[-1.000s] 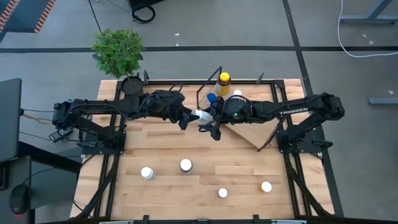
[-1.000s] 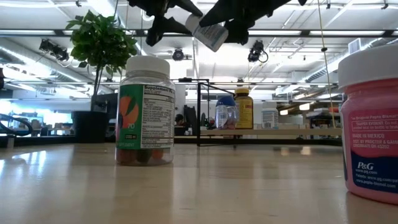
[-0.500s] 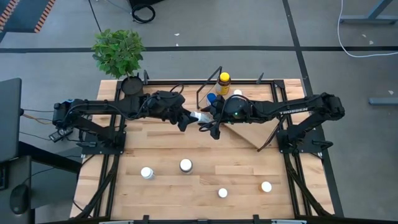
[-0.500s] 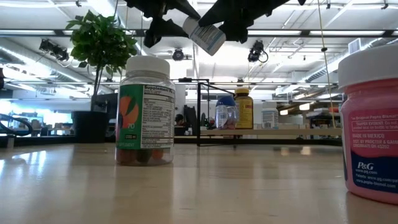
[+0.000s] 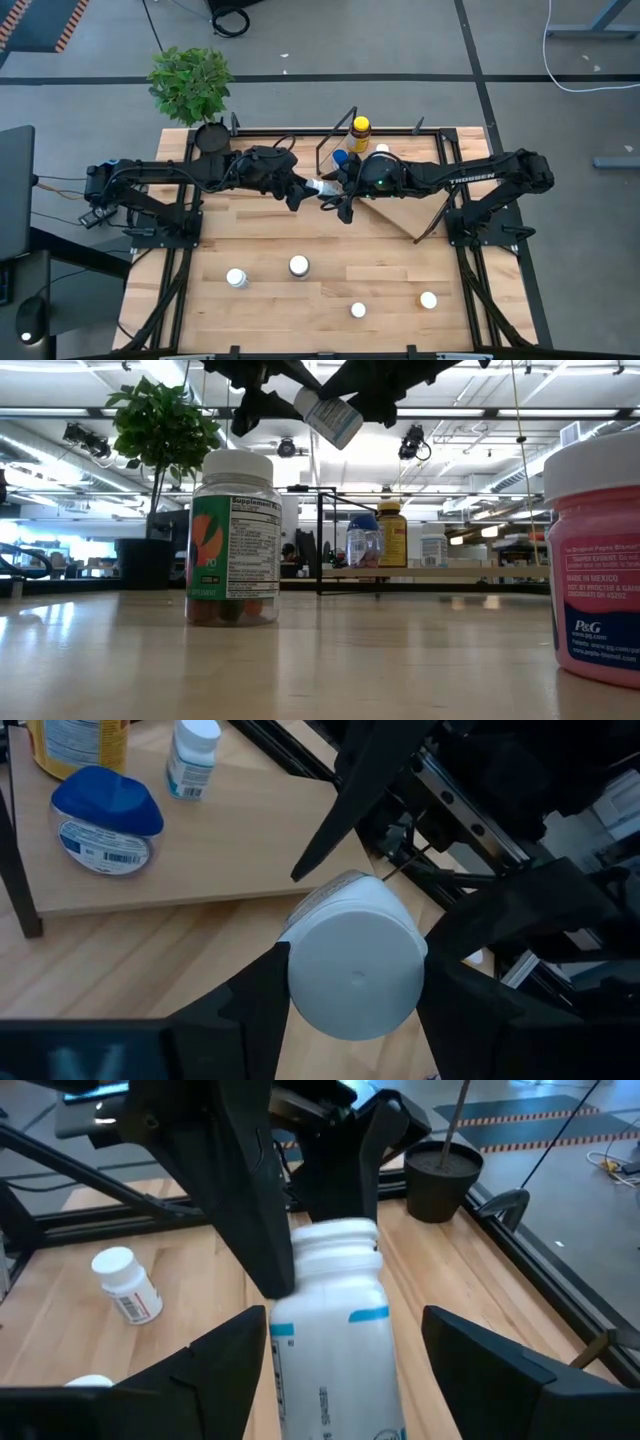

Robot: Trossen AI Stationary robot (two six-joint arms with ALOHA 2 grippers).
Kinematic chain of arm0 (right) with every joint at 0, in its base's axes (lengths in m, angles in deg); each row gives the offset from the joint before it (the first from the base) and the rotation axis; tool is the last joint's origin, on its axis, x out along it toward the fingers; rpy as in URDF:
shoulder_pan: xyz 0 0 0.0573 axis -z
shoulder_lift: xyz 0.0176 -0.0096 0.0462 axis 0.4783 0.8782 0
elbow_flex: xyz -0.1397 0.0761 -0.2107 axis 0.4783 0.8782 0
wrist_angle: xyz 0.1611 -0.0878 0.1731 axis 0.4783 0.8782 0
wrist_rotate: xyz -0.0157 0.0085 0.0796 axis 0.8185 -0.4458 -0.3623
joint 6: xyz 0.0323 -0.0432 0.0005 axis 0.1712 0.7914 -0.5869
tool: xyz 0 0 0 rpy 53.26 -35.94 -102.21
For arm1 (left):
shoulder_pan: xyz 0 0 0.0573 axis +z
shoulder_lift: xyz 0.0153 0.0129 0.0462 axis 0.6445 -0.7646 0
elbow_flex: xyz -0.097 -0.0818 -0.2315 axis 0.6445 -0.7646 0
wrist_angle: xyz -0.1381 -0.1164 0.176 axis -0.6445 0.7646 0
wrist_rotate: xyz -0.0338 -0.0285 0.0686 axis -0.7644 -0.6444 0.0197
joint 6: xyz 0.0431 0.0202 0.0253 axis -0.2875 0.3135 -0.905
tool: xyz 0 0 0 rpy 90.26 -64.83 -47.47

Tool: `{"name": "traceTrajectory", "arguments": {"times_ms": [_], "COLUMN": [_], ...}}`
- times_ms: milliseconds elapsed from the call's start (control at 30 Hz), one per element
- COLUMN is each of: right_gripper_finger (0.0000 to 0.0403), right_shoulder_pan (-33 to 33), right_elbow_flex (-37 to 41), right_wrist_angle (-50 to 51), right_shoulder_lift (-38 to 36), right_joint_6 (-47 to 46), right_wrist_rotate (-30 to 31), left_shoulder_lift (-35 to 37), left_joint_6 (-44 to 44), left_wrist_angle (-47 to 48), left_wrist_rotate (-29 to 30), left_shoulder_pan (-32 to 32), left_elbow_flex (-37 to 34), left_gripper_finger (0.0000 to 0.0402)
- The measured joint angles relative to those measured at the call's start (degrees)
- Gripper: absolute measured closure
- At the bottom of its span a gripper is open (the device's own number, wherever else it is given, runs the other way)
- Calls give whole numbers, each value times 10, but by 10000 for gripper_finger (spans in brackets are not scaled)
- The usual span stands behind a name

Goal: Pick and place medicine bottles onto shelf by color
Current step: Put the white and blue medicine bottle on the shelf aligned with the other white and blue medicine bottle

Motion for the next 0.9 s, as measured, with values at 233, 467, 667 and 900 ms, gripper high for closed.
{"name": "traceTrajectory", "arguments": {"times_ms": [233,467,667,900], "right_gripper_finger": [144,194,223,224], "right_shoulder_pan": [0,0,0,0], "right_elbow_flex": [0,0,0,0], "right_wrist_angle": [1,3,4,8], "right_shoulder_lift": [0,0,0,-1], "right_joint_6": [0,0,0,-7], "right_wrist_rotate": [0,0,0,0], "left_shoulder_lift": [0,0,0,0], "left_joint_6": [0,0,0,0], "left_wrist_angle": [0,-20,-24,-17], "left_wrist_rotate": [0,1,1,0], "left_shoulder_pan": [0,0,0,0], "left_elbow_flex": [0,0,-1,-1], "left_gripper_finger": [207,194,206,185]}}
